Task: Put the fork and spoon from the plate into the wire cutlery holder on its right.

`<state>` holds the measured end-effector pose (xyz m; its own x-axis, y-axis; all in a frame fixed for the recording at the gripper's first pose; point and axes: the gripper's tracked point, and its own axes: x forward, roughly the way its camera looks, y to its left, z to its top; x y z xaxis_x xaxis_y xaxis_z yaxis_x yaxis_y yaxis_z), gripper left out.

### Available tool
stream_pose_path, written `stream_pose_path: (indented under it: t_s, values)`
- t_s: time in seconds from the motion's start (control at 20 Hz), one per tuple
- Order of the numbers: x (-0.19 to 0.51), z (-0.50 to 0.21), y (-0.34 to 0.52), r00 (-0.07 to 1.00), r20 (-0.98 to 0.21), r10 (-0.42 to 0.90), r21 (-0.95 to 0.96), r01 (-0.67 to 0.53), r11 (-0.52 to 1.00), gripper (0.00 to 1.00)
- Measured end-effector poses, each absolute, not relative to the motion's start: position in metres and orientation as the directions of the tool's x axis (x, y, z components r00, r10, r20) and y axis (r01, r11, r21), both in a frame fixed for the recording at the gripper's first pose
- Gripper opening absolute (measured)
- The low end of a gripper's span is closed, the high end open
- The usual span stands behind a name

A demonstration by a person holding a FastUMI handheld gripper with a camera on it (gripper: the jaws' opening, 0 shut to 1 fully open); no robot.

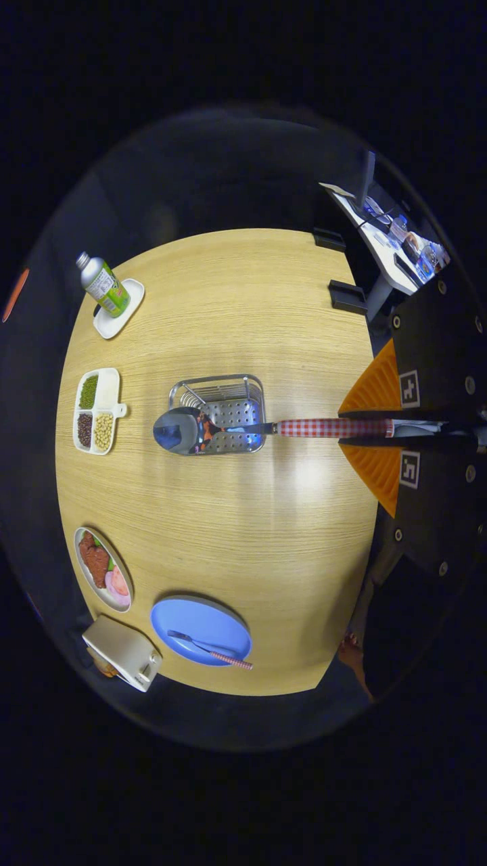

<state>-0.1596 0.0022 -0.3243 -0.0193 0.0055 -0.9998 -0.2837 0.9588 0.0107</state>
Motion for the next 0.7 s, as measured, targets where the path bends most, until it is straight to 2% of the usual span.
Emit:
stream_pose_path:
  t_s: [0.7]
  values:
    - [-0.158,-0.330,-0.018,-0.213,-0.977,-0.007,0.070,-0.352,0.933,0.10]
